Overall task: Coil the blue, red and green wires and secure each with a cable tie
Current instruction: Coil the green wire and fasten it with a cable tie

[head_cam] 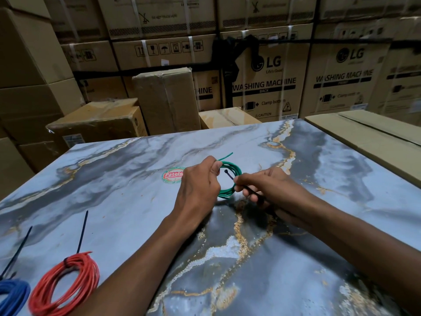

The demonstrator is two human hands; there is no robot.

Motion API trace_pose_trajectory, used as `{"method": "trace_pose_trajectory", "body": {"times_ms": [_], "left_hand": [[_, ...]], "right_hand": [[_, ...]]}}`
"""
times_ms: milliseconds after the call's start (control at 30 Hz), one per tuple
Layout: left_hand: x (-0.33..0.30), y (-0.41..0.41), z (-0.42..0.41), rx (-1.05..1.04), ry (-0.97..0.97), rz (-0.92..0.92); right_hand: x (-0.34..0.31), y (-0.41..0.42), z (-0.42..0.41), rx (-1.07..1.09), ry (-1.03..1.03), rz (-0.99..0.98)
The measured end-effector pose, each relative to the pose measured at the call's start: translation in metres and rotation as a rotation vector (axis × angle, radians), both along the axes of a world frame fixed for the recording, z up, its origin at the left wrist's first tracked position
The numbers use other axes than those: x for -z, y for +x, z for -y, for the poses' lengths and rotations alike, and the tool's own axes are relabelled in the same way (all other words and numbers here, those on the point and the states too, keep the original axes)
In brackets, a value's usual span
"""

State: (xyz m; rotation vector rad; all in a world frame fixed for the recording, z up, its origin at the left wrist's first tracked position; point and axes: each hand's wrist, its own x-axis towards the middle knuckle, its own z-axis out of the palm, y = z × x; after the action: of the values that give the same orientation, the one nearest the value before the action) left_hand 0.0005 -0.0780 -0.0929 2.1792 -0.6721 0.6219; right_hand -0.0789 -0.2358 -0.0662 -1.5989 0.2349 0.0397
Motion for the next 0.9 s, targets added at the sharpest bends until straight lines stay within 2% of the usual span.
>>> {"method": "trace_pose_trajectory", "body": {"times_ms": [400,633,900], "left_hand": [[-0.0059,0.0019,-0.0005,-0.019,0.093,0.148],[-0.0060,0.0009,-0.0013,-0.026,0.136,0.160],[-0.0050,-0.0011,-0.0019,0.047,0.142,0.148]], "right_hand": [[0.0001,0.0026,-0.0019,0.028,0.265,-0.078],[0.0044,0.0031,-0.0031,0.036,0.181,-0.093],[0.0042,0.0047,-0.0023,0.000,0.272,-0.108]]}}
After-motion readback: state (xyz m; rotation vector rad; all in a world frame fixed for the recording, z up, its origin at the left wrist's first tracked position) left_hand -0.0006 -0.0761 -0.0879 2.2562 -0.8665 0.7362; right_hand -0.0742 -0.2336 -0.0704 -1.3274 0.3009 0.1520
